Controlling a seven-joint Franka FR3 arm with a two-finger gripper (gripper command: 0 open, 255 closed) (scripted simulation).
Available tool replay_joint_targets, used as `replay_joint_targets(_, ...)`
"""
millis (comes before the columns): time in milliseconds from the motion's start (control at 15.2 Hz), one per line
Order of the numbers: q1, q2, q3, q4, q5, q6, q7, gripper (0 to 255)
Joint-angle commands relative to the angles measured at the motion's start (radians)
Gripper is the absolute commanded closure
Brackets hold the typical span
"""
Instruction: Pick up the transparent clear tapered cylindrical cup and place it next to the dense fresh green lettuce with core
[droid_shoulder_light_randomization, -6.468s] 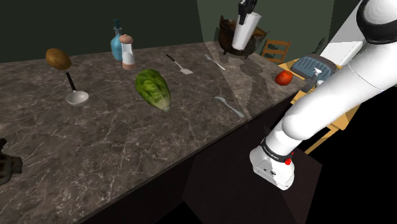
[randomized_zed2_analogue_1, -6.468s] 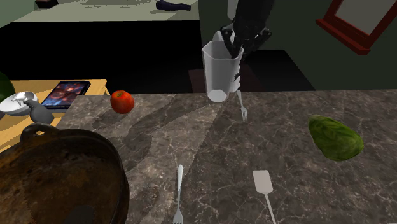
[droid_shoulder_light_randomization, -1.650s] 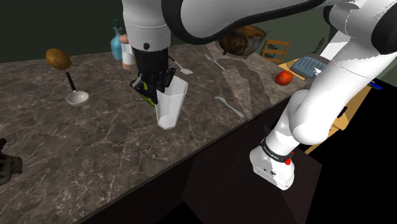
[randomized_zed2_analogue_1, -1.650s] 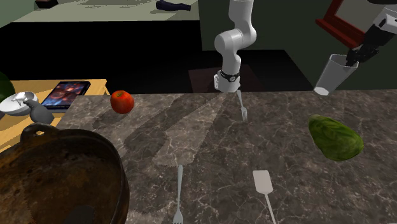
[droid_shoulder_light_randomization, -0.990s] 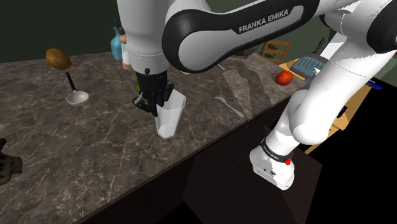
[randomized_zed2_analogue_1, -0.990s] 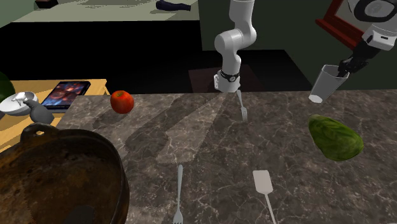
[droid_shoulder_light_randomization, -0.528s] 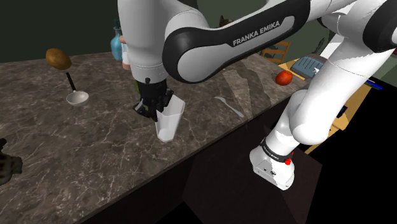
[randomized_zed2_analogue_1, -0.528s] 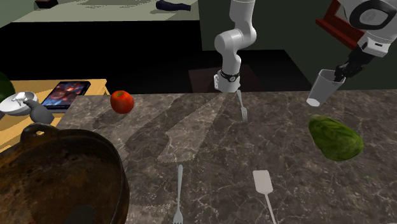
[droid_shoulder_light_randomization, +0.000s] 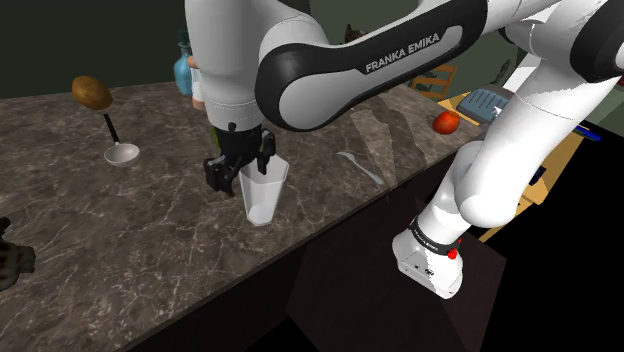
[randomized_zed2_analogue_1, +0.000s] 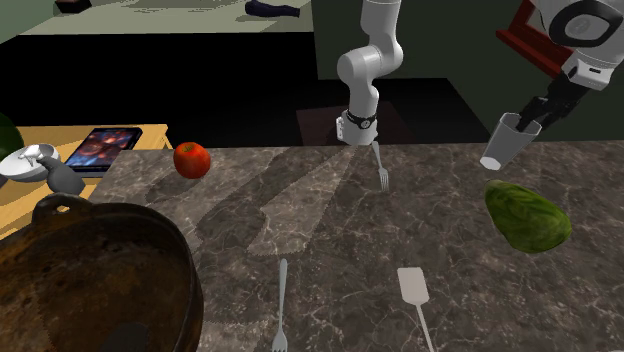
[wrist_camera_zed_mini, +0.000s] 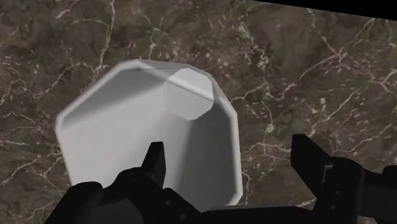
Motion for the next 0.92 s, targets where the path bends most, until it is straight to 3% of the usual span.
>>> replay_joint_targets(0, 0.000, 0.000, 0.000, 0.000, 0.000, 0.000, 0.000, 0)
replay_joint_targets(330, 0.002, -0.023, 0.003, 0.105, 0.016, -0.124, -0.011, 0)
replay_joint_targets(858, 0.002, -0.023, 0.003, 0.105, 0.016, -0.124, -0.011, 0)
